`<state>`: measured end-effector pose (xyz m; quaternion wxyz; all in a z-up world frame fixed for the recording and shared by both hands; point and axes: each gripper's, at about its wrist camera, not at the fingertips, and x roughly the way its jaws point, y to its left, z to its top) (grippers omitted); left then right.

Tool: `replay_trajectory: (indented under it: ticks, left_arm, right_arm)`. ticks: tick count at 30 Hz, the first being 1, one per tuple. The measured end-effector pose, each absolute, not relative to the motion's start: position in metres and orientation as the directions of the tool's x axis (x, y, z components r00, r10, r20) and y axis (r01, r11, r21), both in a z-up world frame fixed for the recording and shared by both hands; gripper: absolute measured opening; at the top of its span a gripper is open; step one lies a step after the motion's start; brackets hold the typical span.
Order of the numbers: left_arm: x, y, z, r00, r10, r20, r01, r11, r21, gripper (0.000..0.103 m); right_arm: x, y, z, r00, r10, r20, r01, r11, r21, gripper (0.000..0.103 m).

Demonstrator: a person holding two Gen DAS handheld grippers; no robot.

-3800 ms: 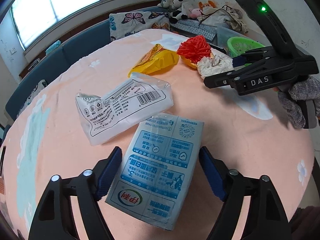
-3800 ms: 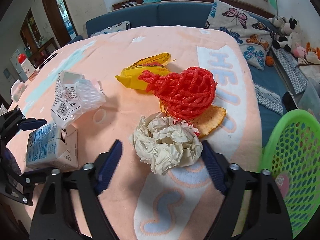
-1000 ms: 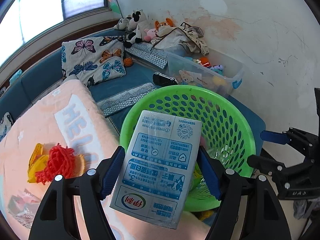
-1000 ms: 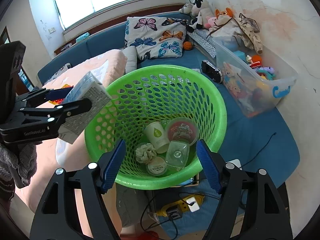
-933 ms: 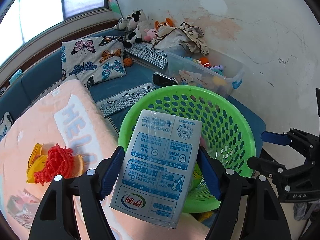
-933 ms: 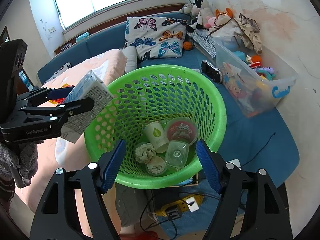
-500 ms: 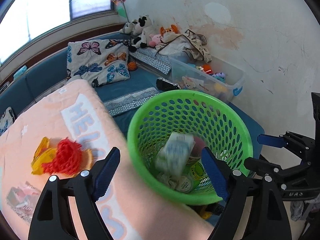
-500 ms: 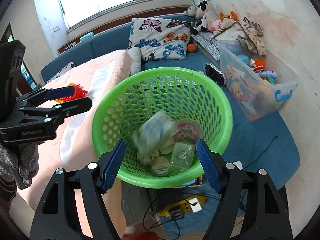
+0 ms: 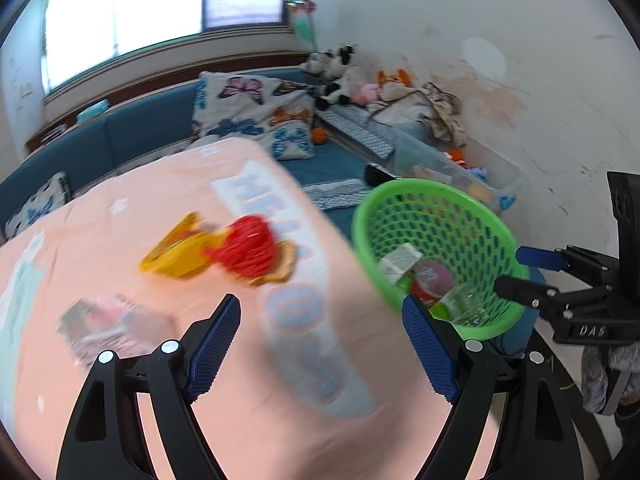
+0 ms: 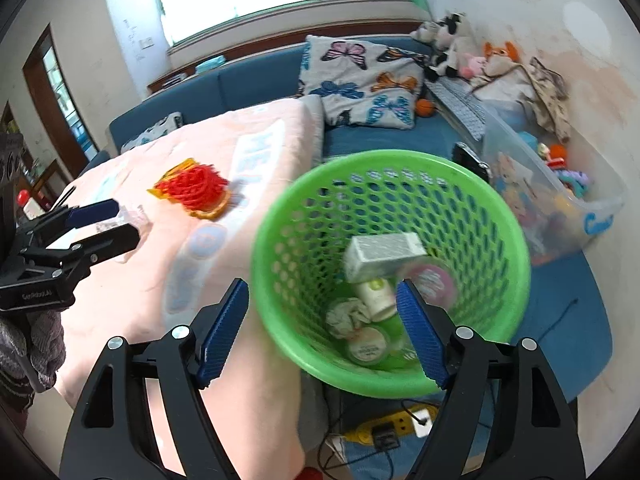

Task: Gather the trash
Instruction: 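Grasp the plastic wrapper with the left gripper while the right grasps the red mesh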

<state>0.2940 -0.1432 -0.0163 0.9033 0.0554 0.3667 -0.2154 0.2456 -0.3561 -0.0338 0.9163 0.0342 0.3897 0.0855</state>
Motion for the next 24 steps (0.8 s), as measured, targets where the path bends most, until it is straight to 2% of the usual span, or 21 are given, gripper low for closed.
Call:
replay_trajectory:
  ticks: [12, 24]
  left_arm:
    - [0.291, -0.03, -0.025, 0.694, -0.205, -0.691, 0.216, 0.974, -0.072, 0.08]
    - [0.291, 0.036, -0.038, 0.697, -0.122, -0.707, 0.088, 0.993, -0.084, 0.08]
  right_arm:
    - [0.288, -0.284, -0.031, 0.654, 0.265, -0.708, -0.253, 0.959, 0.126, 0.081]
    - [0.338, -0.22, -0.043, 0.617, 0.322, -0.718, -0.345, 0.931, 0.122, 0.089]
